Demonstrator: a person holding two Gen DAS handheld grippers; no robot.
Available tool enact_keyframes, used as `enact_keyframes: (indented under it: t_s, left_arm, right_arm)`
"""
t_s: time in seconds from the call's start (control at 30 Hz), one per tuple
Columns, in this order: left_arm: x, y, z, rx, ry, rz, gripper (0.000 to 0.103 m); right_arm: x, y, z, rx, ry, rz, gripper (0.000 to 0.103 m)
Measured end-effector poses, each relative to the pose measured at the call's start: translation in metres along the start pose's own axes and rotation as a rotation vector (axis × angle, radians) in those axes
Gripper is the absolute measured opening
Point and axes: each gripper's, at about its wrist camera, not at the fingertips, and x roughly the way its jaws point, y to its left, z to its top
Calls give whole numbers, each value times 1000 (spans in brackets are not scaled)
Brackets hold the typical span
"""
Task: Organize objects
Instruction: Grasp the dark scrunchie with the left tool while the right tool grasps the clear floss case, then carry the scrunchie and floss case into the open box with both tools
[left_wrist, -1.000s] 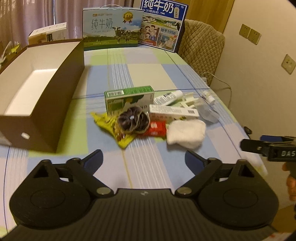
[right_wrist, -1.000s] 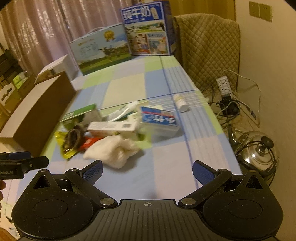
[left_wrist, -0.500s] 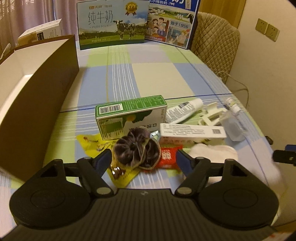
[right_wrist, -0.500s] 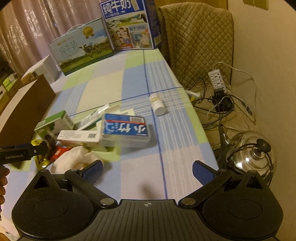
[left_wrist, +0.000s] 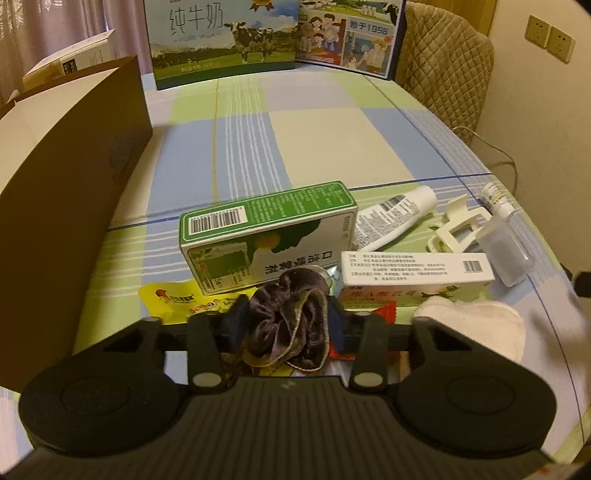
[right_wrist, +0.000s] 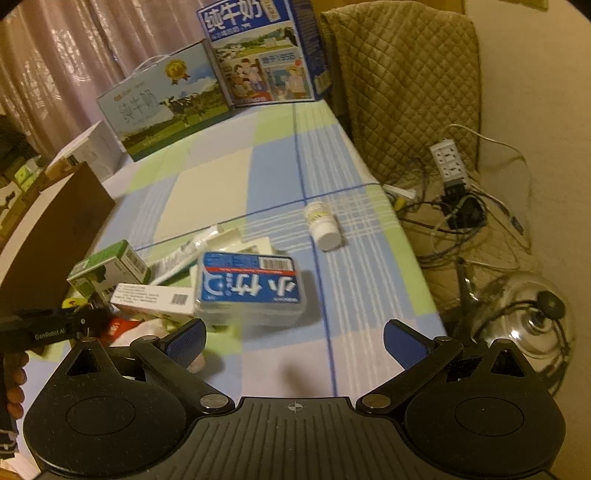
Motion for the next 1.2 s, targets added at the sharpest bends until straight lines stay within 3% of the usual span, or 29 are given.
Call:
enact_keyframes:
  t_s: [0.13, 0.67, 0.77, 1.07, 1.2]
  left_arm:
    - [-7, 4, -2, -21, -4, -5, 21]
    - [-62, 29, 4, -165, -73, 22, 21]
    - [-68, 31, 3, -178, -79, 35, 21]
    - [-82, 34, -1, -204, -94, 57, 21]
    - [-93, 36, 2, -205, -112, 58, 21]
  right_arm:
    - [10, 6, 6, -24, -15, 40, 100]
    - [64, -5, 16, 32, 12, 209, 100]
    - [69, -4, 16, 17, 23, 213, 84]
    - [49, 5, 17, -68, -37, 170, 83]
    - [26, 21, 23, -74, -71, 193, 83]
